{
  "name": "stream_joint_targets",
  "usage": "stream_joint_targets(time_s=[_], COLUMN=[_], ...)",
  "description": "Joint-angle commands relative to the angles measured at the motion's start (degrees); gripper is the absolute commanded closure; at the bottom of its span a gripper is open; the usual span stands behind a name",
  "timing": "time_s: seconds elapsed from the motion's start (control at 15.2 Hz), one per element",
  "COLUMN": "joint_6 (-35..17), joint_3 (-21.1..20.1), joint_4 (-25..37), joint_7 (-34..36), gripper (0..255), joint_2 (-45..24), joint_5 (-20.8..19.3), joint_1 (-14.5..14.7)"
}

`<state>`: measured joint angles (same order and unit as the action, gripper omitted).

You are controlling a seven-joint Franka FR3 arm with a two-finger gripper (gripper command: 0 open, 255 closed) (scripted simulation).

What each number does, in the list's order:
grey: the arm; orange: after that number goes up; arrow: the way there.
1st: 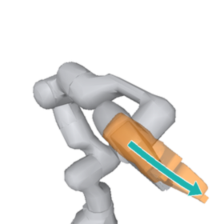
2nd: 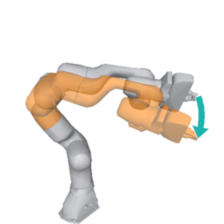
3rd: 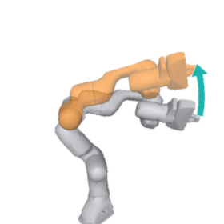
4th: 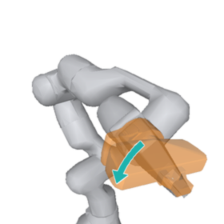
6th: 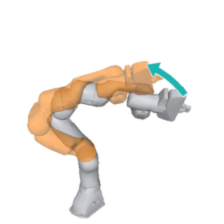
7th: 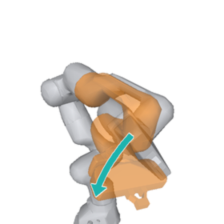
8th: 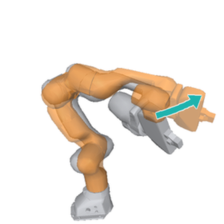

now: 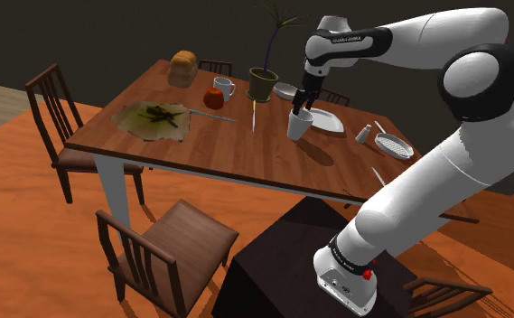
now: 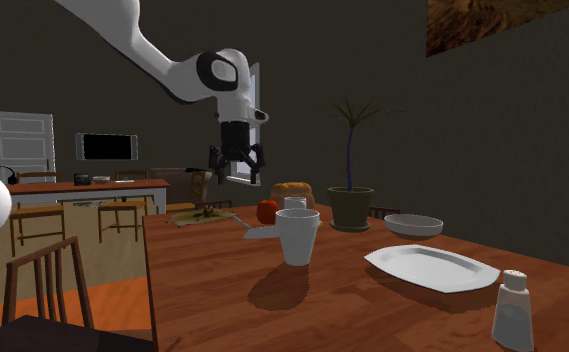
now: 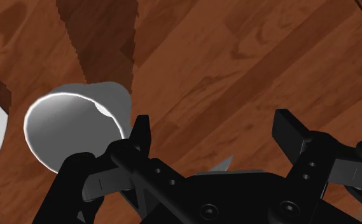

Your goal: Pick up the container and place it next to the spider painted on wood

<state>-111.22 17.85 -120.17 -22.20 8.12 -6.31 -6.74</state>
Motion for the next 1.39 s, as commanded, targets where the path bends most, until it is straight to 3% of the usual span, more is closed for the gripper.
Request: stream_joint_targets(time_s=[0.0, 0.53, 0.99, 1.32], joint_6=[-1.15, -3.38, -8.28, -8.68], joint_3=[1.49, 3.88, 3.64, 3.62], joint_4=[3.19, 16.18, 12.97, 12.73], joint_7=[-2.81, -11.67, -12.20, -12.25], gripper=[0, 0, 0, 0], joint_2=[-4.47, -21.25, -23.06, -23.23], joint_5=[1.50, 8.85, 9.65, 9.73], joint_1=[-0.67, -4.66, -4.97, -5.00])
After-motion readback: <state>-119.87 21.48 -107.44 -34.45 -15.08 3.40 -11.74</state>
